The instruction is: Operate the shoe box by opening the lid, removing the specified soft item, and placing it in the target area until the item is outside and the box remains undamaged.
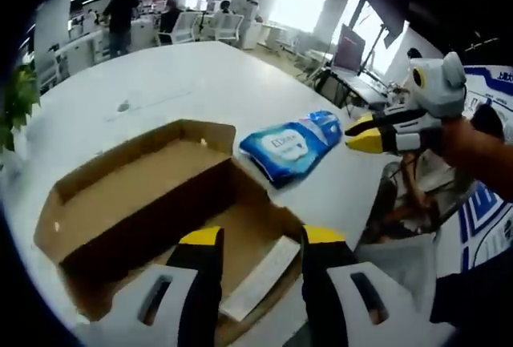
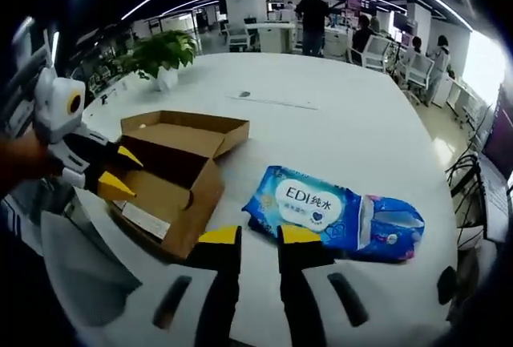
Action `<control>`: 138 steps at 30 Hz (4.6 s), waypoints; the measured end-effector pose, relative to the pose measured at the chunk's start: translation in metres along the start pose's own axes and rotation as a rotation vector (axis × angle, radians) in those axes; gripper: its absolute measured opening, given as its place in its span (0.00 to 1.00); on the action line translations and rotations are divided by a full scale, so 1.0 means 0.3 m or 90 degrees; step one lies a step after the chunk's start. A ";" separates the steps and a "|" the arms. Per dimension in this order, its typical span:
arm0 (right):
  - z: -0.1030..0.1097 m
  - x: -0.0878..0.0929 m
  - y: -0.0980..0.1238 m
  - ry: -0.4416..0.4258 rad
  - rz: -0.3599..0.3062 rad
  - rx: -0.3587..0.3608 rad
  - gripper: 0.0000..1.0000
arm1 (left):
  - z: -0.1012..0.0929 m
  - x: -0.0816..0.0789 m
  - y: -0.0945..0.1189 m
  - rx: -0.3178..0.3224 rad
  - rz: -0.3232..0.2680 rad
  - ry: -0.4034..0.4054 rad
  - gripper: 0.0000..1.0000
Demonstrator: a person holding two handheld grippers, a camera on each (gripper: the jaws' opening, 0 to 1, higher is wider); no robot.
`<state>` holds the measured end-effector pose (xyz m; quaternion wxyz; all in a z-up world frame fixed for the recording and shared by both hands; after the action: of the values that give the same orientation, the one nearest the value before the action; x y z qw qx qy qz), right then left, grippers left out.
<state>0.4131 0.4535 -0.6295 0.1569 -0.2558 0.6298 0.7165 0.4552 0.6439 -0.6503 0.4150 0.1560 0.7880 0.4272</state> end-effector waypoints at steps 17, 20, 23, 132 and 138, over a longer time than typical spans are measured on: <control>0.254 -0.039 -0.055 0.077 0.049 -0.092 0.16 | 0.105 0.166 0.031 0.004 0.099 0.026 0.34; 0.295 -0.041 -0.070 0.090 0.062 -0.110 0.16 | 0.128 0.184 0.017 0.012 0.131 0.043 0.33; 0.328 -0.045 -0.085 0.103 0.073 -0.124 0.16 | 0.144 0.196 0.002 0.012 0.158 0.047 0.33; 0.454 -0.101 -0.044 0.722 0.271 -0.302 0.17 | 0.076 0.279 0.269 -0.025 -0.201 -0.217 0.44; 0.397 -0.094 -0.019 0.726 0.281 -0.285 0.17 | 0.046 0.278 0.259 -0.025 -0.187 -0.253 0.44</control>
<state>0.4190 0.5742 -0.6092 -0.4099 -0.4867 0.4878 0.5977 0.4070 0.7469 -0.6354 0.6225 0.1128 0.6965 0.3386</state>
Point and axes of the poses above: the point that each gripper's makers call its tool centre point, and the gripper's own axes: y roughly backward along the fingers, z roughly to its left, x roughly out of its underside, the point moved 3 cm from there along y, roughly backward along the fingers, and after that the axes turned 10 degrees about z, right-handed, at the moved point
